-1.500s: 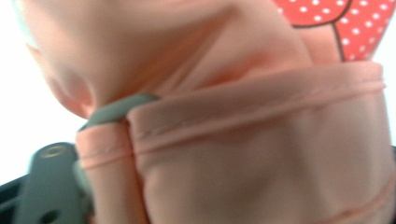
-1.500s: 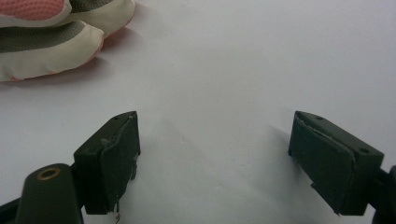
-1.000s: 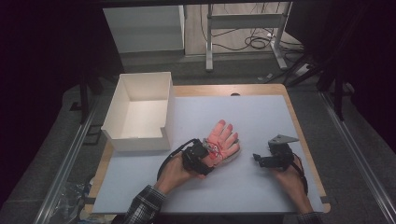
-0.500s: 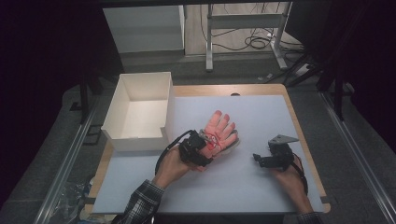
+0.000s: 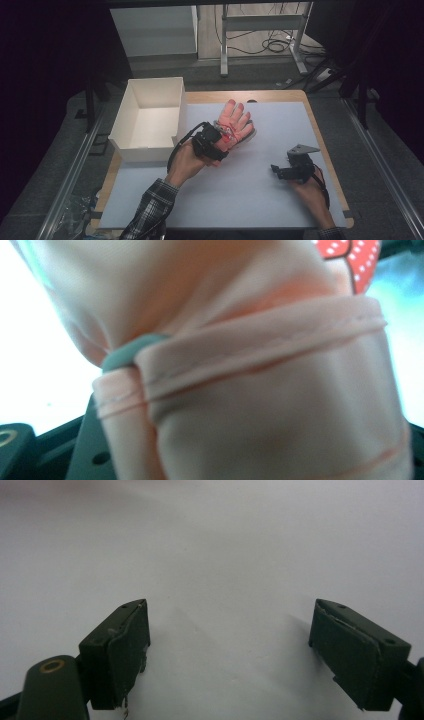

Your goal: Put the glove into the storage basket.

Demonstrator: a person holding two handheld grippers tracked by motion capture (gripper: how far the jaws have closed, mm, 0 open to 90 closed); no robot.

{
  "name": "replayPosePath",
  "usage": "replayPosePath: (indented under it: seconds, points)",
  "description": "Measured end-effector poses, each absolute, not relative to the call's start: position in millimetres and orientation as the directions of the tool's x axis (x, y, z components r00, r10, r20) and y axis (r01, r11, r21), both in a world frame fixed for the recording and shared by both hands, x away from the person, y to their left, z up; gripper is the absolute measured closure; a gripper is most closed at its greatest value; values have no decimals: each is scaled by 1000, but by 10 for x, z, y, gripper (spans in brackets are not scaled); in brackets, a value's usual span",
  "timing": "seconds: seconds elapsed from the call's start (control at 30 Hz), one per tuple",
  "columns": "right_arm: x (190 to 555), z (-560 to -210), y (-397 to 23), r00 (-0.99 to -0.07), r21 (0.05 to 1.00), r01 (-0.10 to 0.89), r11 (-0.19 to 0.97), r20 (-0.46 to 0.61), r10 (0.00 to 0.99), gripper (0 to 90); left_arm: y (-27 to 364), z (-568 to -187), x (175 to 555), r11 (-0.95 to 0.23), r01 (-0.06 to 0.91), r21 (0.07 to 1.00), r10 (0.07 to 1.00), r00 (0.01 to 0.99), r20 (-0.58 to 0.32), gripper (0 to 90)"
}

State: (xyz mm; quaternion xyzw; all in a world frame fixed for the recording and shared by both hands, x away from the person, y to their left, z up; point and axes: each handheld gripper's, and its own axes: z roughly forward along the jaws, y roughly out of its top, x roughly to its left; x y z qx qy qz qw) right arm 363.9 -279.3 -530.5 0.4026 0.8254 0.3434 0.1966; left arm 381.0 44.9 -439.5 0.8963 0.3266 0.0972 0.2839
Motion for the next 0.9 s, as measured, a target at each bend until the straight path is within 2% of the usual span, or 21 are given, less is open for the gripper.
replayPosePath:
  seconds: [0.43, 0.9]
  points:
    - [3637, -5307, -2791, -597, 726, 531, 437, -47, 801, 168, 442, -4093, 4055, -599, 558, 574, 687, 727, 11, 412]
    - [3638, -5308, -2791, -597, 726, 530, 437, -46, 801, 168, 668, -3792, 4284, -532, 603, 594, 752, 659, 4, 411]
